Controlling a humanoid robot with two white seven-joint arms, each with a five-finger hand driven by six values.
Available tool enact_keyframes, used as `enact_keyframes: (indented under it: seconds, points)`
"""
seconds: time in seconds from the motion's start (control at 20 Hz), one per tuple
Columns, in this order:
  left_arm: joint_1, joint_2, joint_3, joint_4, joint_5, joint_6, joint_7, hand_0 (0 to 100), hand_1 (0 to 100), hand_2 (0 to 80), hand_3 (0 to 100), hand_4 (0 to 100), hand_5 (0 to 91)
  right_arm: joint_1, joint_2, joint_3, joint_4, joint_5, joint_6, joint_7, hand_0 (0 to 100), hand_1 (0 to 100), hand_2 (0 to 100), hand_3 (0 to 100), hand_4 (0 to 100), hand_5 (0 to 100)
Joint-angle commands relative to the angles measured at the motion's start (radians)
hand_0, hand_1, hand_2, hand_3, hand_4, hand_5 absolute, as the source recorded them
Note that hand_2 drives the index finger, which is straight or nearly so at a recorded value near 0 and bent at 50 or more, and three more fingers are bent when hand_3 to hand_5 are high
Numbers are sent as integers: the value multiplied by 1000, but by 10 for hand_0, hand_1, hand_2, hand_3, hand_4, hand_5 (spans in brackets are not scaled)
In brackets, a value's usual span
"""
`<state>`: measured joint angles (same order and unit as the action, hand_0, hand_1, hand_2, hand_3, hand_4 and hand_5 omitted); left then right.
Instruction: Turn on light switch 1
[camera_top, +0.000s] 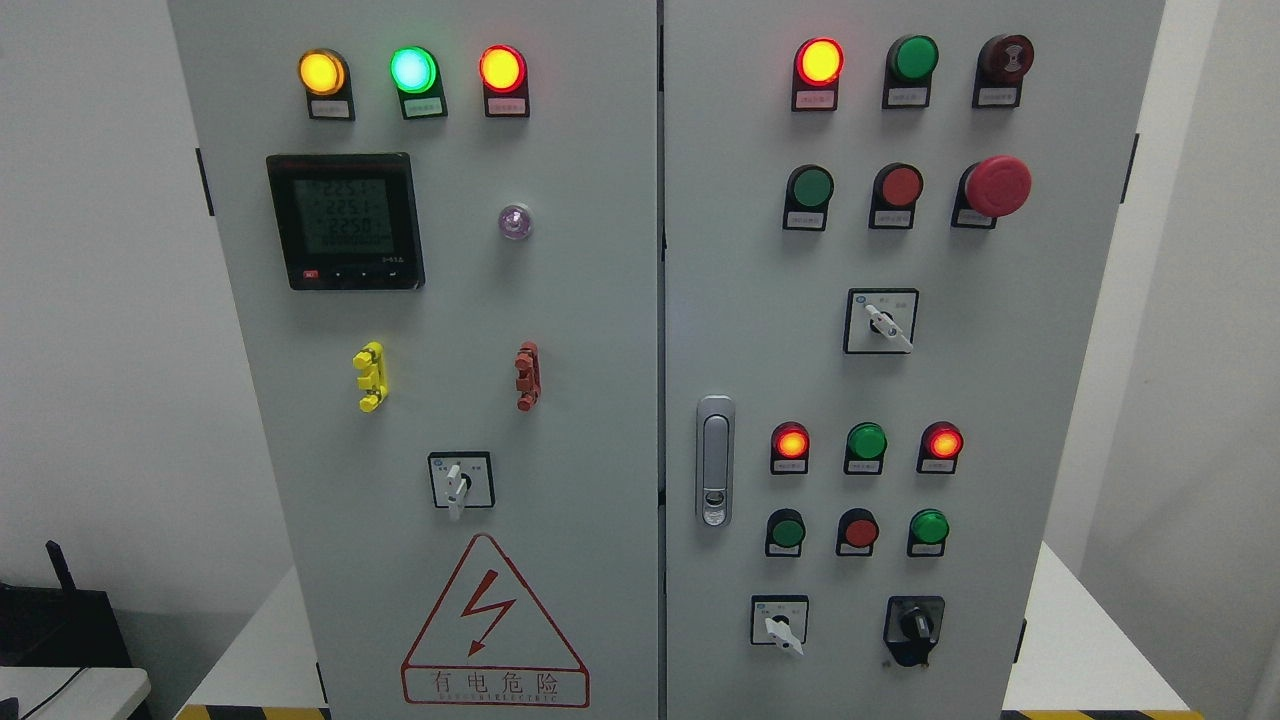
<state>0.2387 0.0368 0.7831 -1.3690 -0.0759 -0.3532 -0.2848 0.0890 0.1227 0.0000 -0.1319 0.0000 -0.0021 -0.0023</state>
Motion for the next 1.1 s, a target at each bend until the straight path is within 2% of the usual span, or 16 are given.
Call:
enact_keyframes:
  seconds: [0.0, 0.1, 0.3, 0.5, 0.7, 0.9, 1.05]
  points:
    - [-22, 23, -25, -246, 2, -23, -5, 296, 72, 411, 647, 725, 540, 0, 0, 20, 0, -26, 1, 1, 120, 389, 0, 0, 0, 0]
    - [-42, 17, -65, -260, 4, -36, -4, 258, 94, 453, 691, 752, 599, 0, 0, 20, 0, -26, 1, 1, 120, 389, 0, 0, 0, 0]
    - [-65, 14, -145, -315, 13, -41, 7, 220, 110, 491, 740, 786, 643, 0, 0, 20, 0, -26, 1, 1, 120, 389, 0, 0, 0, 0]
    - [-68, 14, -240, -383, 13, -35, 56, 187, 120, 475, 723, 768, 642, 0, 0, 20, 0, -26, 1, 1, 120, 389, 0, 0, 0, 0]
    - [-85, 8, -312, -421, 10, -30, 76, 151, 133, 471, 717, 764, 648, 0, 0, 20, 0, -26, 1, 1, 120, 389, 0, 0, 0, 0]
    - [-91, 5, -402, -430, 8, -18, 183, 135, 133, 468, 714, 761, 648, 0, 0, 20, 0, -26, 1, 1, 120, 389, 0, 0, 0, 0]
    - [-111, 5, -465, -455, 4, 28, 216, 128, 133, 469, 710, 761, 667, 0, 0, 20, 0, -26, 1, 1, 120, 389, 0, 0, 0, 0]
